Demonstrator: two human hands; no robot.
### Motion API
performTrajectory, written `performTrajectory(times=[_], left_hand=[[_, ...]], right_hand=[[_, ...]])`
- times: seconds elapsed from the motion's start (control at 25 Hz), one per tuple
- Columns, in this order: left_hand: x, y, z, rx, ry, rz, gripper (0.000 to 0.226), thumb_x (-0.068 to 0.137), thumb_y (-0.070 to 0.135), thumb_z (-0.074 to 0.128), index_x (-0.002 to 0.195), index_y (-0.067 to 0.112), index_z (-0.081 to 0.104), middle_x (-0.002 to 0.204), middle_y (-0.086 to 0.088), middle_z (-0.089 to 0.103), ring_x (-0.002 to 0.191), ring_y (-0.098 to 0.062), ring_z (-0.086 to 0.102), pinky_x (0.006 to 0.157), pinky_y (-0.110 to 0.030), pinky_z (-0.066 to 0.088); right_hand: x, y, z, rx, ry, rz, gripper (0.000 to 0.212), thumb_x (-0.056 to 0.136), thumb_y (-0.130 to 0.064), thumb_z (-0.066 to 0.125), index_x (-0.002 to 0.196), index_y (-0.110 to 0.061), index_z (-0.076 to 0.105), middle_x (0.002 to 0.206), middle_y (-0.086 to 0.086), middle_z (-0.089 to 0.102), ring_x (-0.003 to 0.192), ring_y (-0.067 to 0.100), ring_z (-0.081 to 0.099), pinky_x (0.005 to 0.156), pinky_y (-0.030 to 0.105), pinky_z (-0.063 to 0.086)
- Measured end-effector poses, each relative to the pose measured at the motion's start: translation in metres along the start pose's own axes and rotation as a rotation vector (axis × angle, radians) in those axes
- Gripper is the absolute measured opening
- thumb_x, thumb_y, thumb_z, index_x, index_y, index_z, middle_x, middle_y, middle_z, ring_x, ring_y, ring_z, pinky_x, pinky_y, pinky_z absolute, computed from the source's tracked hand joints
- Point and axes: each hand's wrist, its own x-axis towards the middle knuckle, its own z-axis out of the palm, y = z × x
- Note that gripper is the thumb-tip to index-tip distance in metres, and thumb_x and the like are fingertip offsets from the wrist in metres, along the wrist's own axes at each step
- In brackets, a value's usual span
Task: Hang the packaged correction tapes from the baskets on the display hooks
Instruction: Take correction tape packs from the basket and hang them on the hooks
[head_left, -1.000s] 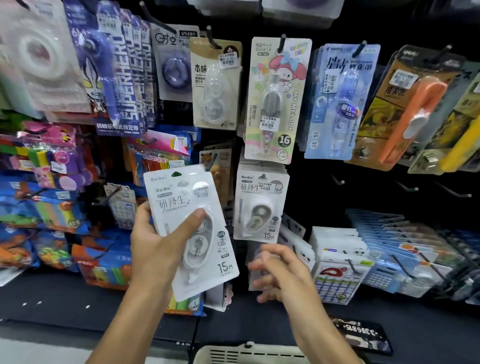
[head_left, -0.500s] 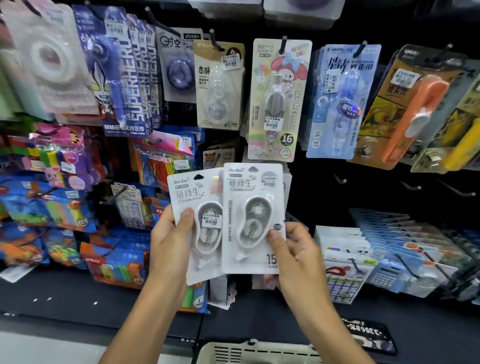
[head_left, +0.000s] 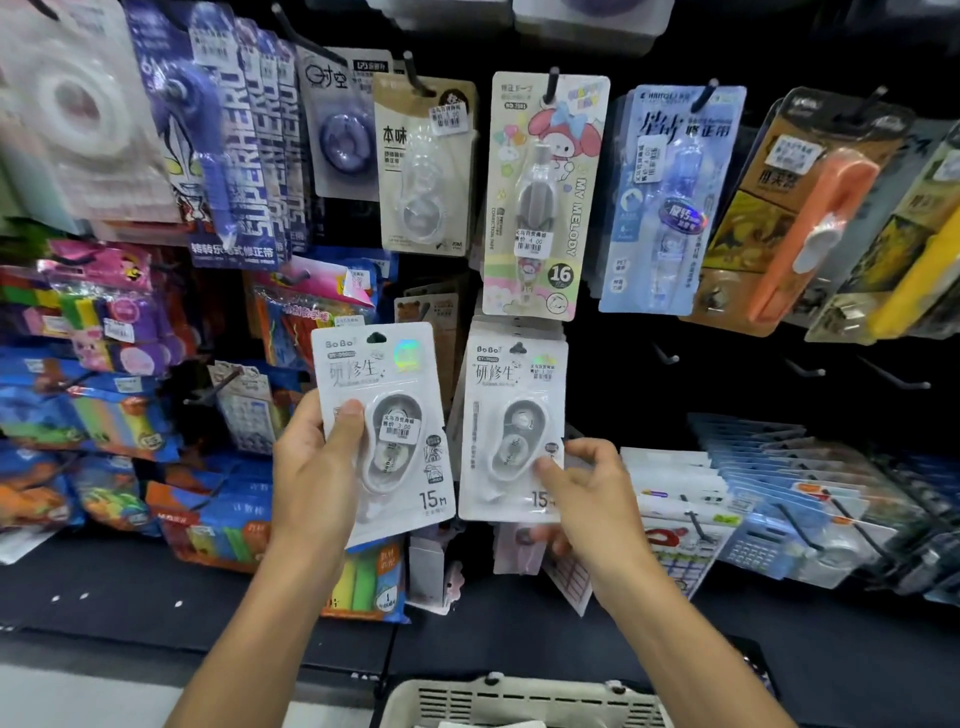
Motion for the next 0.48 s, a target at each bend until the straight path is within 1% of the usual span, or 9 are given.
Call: performTrajectory(times=[0.04, 0.08, 0.12, 0.16, 0.2, 0.24, 0.32, 0.4, 0.48], left_hand=[[0.0, -0.001, 0.002, 0.022, -0.01, -0.003, 0.039, 0.107, 0.018, 0.05, 0.095, 0.046, 0.074, 0.106, 0.012, 0.079, 0.097, -0.011, 0.076, 0.073, -0.029, 0.06], [0.0, -0.002, 0.004, 0.039, -0.024, -0.008, 0.037, 0.108, 0.017, 0.049, 0.098, 0.043, 0.074, 0.105, 0.012, 0.079, 0.097, -0.013, 0.076, 0.074, -0.03, 0.061], [0.0, -0.002, 0.006, 0.05, -0.039, -0.012, 0.033, 0.108, 0.017, 0.049, 0.101, 0.039, 0.072, 0.106, 0.011, 0.079, 0.098, -0.014, 0.076, 0.077, -0.032, 0.061], [0.001, -0.002, 0.008, 0.052, -0.06, -0.017, 0.03, 0.108, 0.016, 0.049, 0.105, 0.036, 0.071, 0.106, 0.01, 0.079, 0.099, -0.014, 0.076, 0.078, -0.032, 0.061], [0.001, -0.002, 0.01, 0.044, -0.095, -0.022, 0.029, 0.107, 0.015, 0.049, 0.107, 0.033, 0.071, 0.106, 0.009, 0.08, 0.097, -0.013, 0.076, 0.077, -0.03, 0.061], [0.001, -0.003, 0.014, 0.026, -0.15, -0.029, 0.028, 0.107, 0.013, 0.049, 0.107, 0.03, 0.071, 0.105, 0.007, 0.08, 0.095, -0.013, 0.077, 0.072, -0.027, 0.062], [-0.003, -0.002, 0.025, -0.019, -0.306, -0.058, 0.025, 0.104, 0.009, 0.05, 0.112, 0.023, 0.07, 0.106, 0.001, 0.08, 0.092, -0.016, 0.077, 0.068, -0.024, 0.061], [-0.008, 0.0, 0.034, -0.056, -0.429, -0.073, 0.023, 0.103, 0.009, 0.051, 0.115, 0.018, 0.068, 0.108, -0.001, 0.08, 0.094, -0.016, 0.077, 0.069, -0.023, 0.06], [-0.01, 0.002, 0.037, 0.026, -0.415, 0.017, 0.021, 0.104, 0.012, 0.053, 0.111, 0.022, 0.069, 0.105, 0.006, 0.08, 0.093, -0.01, 0.076, 0.071, -0.019, 0.058]], right_hand=[[0.001, 0.004, 0.0, 0.013, -0.034, 0.075, 0.033, 0.098, -0.019, 0.063, 0.124, -0.026, 0.044, 0.107, -0.001, 0.066, 0.075, 0.035, 0.073, 0.051, 0.035, 0.056], [-0.002, 0.009, -0.002, -0.052, -0.052, 0.095, 0.044, 0.098, -0.018, 0.063, 0.131, -0.03, 0.038, 0.118, -0.006, 0.061, 0.087, 0.031, 0.073, 0.066, 0.041, 0.061], [-0.008, 0.013, -0.004, -0.162, -0.04, 0.046, 0.048, 0.098, -0.022, 0.063, 0.135, -0.036, 0.036, 0.126, -0.01, 0.056, 0.096, 0.021, 0.07, 0.08, 0.041, 0.059], [-0.014, 0.015, -0.005, -0.231, -0.019, -0.059, 0.046, 0.097, -0.029, 0.064, 0.131, -0.043, 0.037, 0.132, -0.014, 0.053, 0.101, 0.012, 0.066, 0.086, 0.035, 0.056], [-0.021, 0.014, -0.004, -0.2, -0.024, -0.18, 0.039, 0.095, -0.036, 0.065, 0.122, -0.048, 0.04, 0.133, -0.017, 0.054, 0.1, 0.005, 0.065, 0.086, 0.03, 0.054], [-0.027, 0.01, -0.002, -0.126, -0.075, -0.266, 0.034, 0.091, -0.043, 0.066, 0.114, -0.049, 0.044, 0.13, -0.02, 0.057, 0.1, 0.003, 0.066, 0.084, 0.028, 0.054], [-0.034, 0.003, 0.005, -0.045, -0.196, -0.375, 0.037, 0.083, -0.049, 0.069, 0.113, -0.046, 0.047, 0.123, -0.019, 0.062, 0.106, 0.005, 0.066, 0.085, 0.029, 0.055], [-0.034, -0.006, 0.013, -0.015, -0.206, -0.454, 0.037, 0.084, -0.037, 0.073, 0.111, -0.043, 0.047, 0.116, -0.013, 0.068, 0.105, 0.009, 0.067, 0.082, 0.026, 0.054], [-0.029, -0.012, 0.016, 0.072, -0.168, -0.465, 0.039, 0.086, -0.023, 0.075, 0.107, -0.042, 0.048, 0.11, -0.007, 0.072, 0.098, 0.012, 0.07, 0.078, 0.027, 0.056]])
